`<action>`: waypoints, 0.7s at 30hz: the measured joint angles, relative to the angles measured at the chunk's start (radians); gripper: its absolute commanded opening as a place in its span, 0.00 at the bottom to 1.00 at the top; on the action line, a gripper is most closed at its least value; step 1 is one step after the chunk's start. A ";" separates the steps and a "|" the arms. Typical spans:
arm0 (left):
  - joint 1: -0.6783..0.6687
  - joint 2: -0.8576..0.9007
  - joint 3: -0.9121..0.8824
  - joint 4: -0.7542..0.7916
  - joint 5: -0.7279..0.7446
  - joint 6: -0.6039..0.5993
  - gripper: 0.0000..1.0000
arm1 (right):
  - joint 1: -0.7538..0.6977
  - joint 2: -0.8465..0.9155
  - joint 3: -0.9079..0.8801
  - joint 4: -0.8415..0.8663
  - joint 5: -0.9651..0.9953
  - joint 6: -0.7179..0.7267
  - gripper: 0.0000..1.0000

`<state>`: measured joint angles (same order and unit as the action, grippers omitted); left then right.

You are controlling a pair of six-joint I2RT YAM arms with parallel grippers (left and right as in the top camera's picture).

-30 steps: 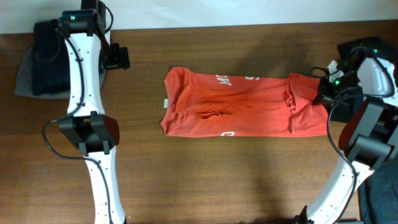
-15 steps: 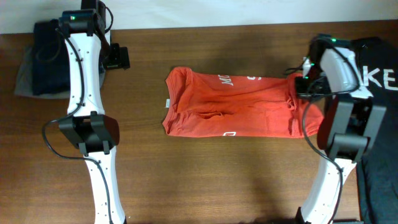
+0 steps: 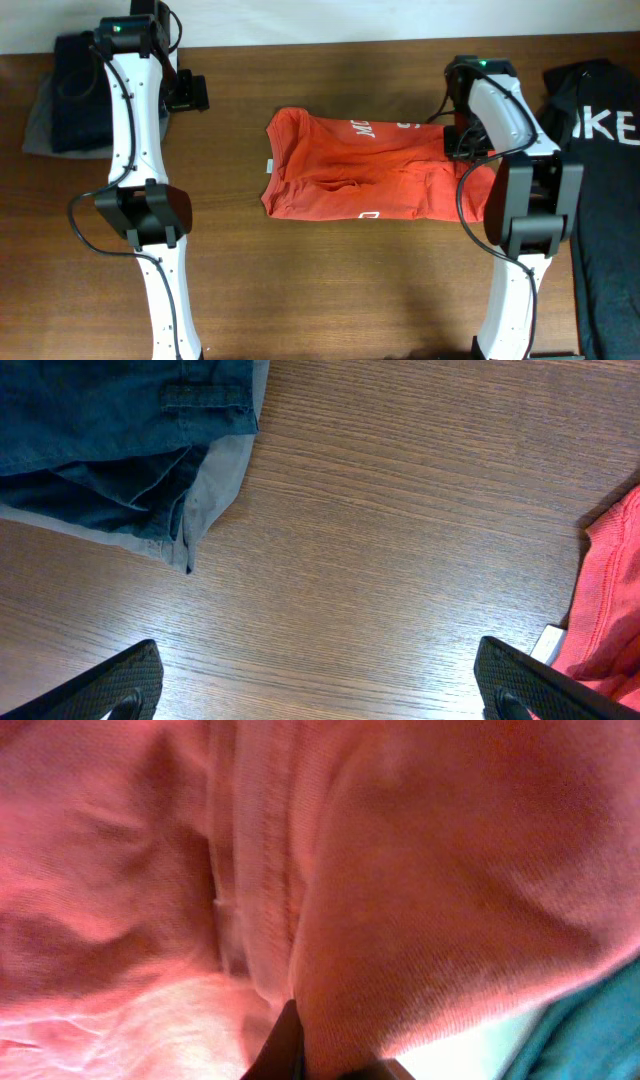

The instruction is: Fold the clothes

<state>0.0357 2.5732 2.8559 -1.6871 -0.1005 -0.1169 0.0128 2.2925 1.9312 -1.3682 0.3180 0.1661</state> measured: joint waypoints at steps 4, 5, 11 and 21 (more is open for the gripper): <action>0.000 0.000 0.000 0.000 0.000 0.000 0.99 | 0.025 0.000 0.029 -0.050 0.075 0.065 0.04; 0.000 0.000 0.000 0.000 0.000 0.000 0.99 | 0.029 0.000 0.040 -0.064 0.089 0.074 0.04; 0.000 0.000 0.000 0.000 0.000 0.000 0.99 | 0.039 0.001 0.147 -0.106 0.130 0.096 0.04; 0.000 0.000 0.000 0.000 0.000 0.000 0.99 | 0.103 0.002 0.166 -0.105 0.126 0.092 0.04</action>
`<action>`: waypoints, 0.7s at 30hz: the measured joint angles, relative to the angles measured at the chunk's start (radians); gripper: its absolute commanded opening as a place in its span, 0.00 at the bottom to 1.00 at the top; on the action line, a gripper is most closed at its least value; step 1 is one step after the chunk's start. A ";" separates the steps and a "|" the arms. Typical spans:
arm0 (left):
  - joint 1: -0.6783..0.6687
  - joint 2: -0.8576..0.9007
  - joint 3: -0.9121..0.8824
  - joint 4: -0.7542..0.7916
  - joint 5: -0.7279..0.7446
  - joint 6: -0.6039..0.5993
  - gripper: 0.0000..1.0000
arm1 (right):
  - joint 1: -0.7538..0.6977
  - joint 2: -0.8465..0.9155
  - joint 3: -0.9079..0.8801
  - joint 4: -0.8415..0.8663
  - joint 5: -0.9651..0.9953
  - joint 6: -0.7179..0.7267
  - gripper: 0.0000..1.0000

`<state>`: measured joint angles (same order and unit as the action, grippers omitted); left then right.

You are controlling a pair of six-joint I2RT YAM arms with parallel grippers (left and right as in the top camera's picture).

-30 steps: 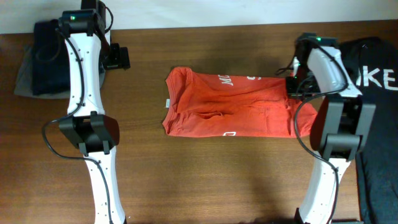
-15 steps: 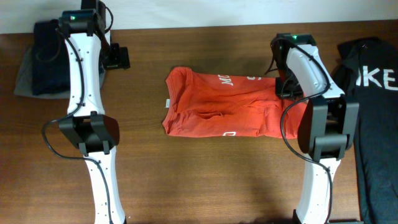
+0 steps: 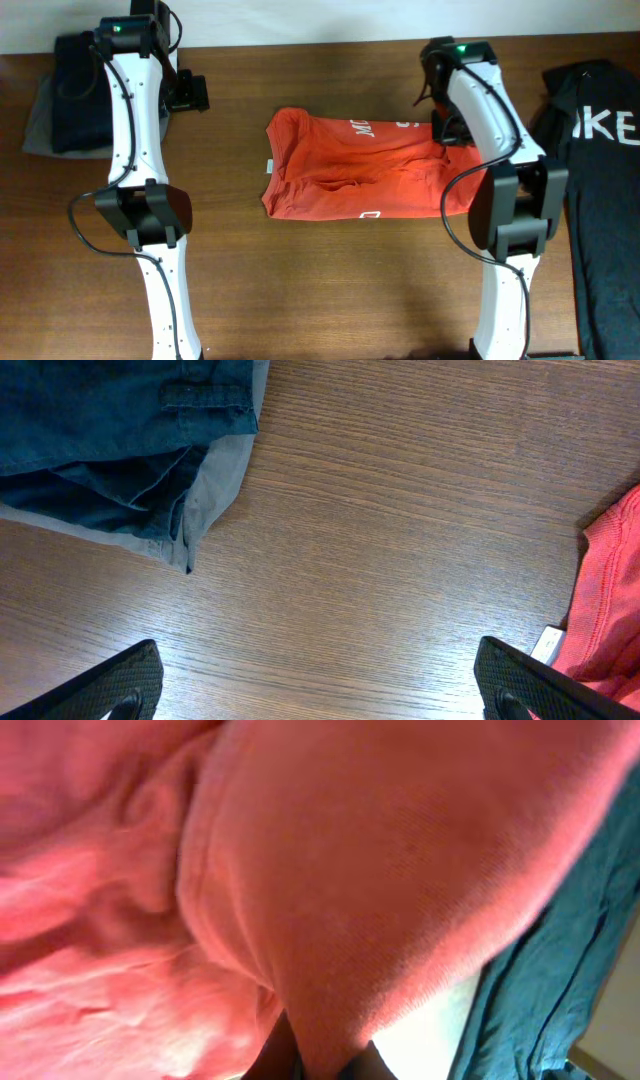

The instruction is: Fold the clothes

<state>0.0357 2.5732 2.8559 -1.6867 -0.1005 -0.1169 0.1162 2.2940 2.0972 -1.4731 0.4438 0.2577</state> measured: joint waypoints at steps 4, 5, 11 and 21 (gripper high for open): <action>0.000 0.000 0.000 0.000 0.000 0.000 0.99 | 0.042 0.000 0.000 0.011 -0.025 0.000 0.04; 0.000 0.000 0.000 0.000 0.000 0.000 0.99 | 0.052 0.000 -0.001 0.018 -0.035 -0.001 0.04; 0.000 0.000 0.000 0.000 0.000 0.000 0.99 | 0.101 0.000 -0.048 0.053 -0.097 0.000 0.11; 0.000 0.000 0.000 0.000 0.000 0.000 0.99 | 0.142 0.000 -0.076 0.075 -0.212 -0.003 0.47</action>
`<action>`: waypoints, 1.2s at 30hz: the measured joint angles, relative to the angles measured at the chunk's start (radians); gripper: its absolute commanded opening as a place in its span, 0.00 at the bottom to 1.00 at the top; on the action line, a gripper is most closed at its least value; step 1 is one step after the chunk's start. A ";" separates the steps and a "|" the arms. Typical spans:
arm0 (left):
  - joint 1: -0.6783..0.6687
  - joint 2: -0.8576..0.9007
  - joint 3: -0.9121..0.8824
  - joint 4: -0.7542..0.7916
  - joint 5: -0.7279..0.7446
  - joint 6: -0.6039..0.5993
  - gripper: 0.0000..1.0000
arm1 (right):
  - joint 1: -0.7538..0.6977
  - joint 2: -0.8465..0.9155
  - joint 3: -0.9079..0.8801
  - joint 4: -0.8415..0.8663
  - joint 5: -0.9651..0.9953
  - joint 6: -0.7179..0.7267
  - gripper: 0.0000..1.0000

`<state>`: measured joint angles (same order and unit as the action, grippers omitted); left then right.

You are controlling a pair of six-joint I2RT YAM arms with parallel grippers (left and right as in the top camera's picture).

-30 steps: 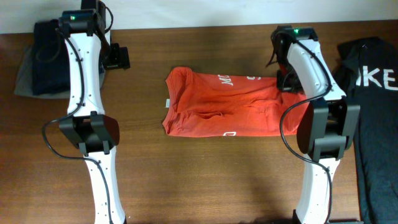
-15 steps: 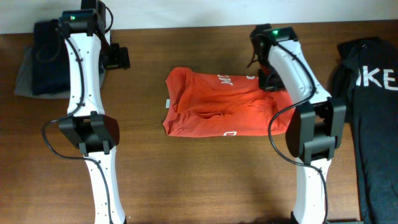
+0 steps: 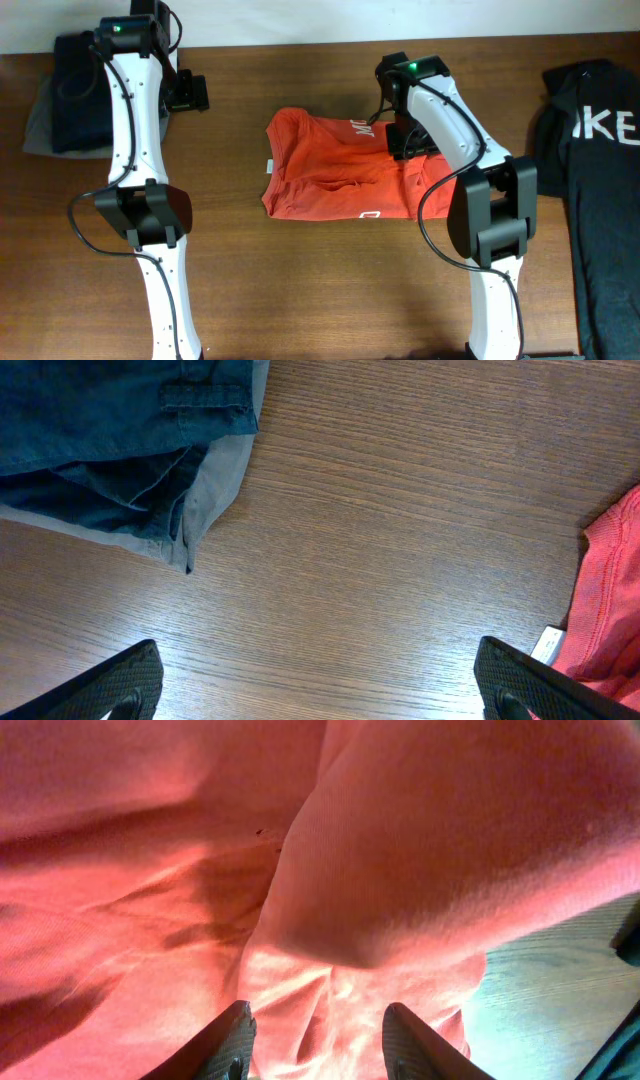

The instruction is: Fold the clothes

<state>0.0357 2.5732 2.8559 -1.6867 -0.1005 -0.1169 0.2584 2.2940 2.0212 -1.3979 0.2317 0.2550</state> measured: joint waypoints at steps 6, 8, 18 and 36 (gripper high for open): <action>0.000 0.000 0.000 0.000 0.000 0.000 0.99 | -0.009 0.000 0.055 -0.067 -0.014 0.009 0.76; 0.000 0.000 0.000 0.000 0.000 0.000 0.99 | -0.025 0.000 0.109 -0.069 -0.023 0.018 0.82; 0.000 0.000 0.000 0.000 0.000 0.000 0.99 | -0.156 0.000 0.180 -0.024 -0.160 0.032 0.82; 0.000 0.000 0.000 0.000 0.000 0.000 0.99 | -0.173 0.001 -0.030 0.266 -0.408 0.106 0.56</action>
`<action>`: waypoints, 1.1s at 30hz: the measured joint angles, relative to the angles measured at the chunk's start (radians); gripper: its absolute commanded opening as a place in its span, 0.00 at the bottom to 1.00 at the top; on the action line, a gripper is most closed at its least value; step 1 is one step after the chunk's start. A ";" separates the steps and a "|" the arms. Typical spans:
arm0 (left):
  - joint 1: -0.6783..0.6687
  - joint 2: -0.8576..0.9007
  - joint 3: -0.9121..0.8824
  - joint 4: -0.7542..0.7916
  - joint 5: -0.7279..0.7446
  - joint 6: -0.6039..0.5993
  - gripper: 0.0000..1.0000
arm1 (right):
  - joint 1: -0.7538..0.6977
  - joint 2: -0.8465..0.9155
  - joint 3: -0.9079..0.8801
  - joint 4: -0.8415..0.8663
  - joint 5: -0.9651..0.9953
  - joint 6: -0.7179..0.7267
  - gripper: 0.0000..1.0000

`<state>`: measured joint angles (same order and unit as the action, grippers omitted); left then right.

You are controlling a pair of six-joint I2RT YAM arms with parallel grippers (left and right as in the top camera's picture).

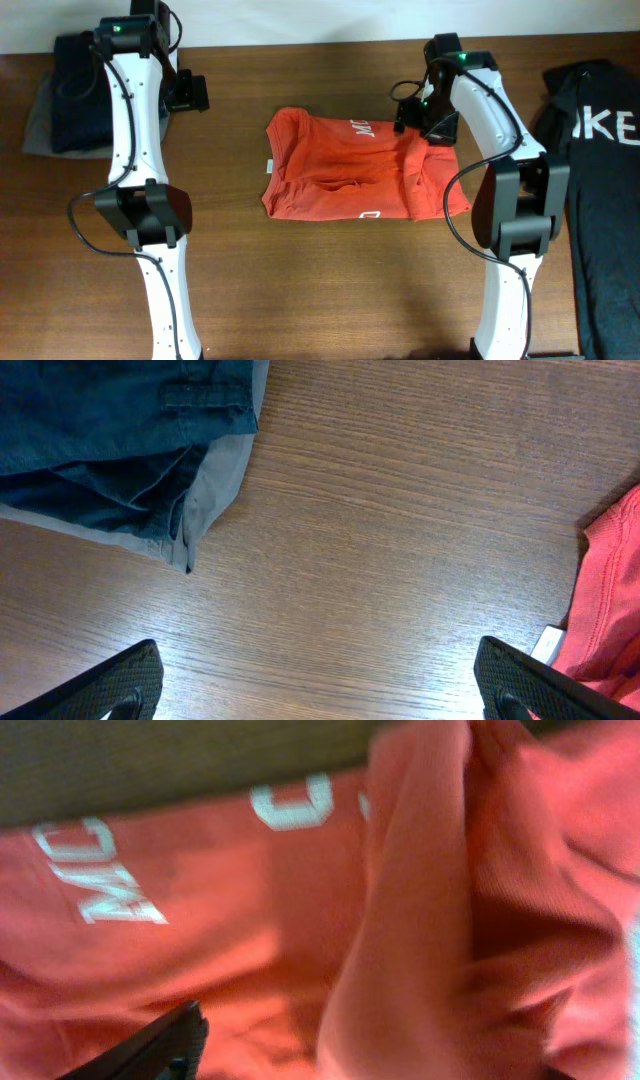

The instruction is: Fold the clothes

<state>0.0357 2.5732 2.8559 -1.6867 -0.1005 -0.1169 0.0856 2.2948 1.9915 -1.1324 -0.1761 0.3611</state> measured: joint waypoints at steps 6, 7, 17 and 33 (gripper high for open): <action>0.000 0.000 0.000 0.000 0.000 0.000 0.99 | 0.005 0.000 -0.058 0.182 -0.088 0.013 0.24; 0.000 0.000 0.000 0.000 0.000 0.000 0.99 | 0.009 0.000 -0.062 0.205 -0.101 0.018 0.24; 0.000 0.000 0.000 0.000 0.000 0.000 0.99 | 0.031 0.000 -0.013 0.132 -0.196 -0.025 0.20; 0.000 0.000 0.000 0.000 0.019 0.000 0.99 | -0.126 -0.036 0.135 -0.062 -0.093 -0.126 0.04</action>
<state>0.0357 2.5732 2.8559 -1.6863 -0.0814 -0.1165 -0.0399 2.2585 2.1262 -1.1942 -0.2691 0.2352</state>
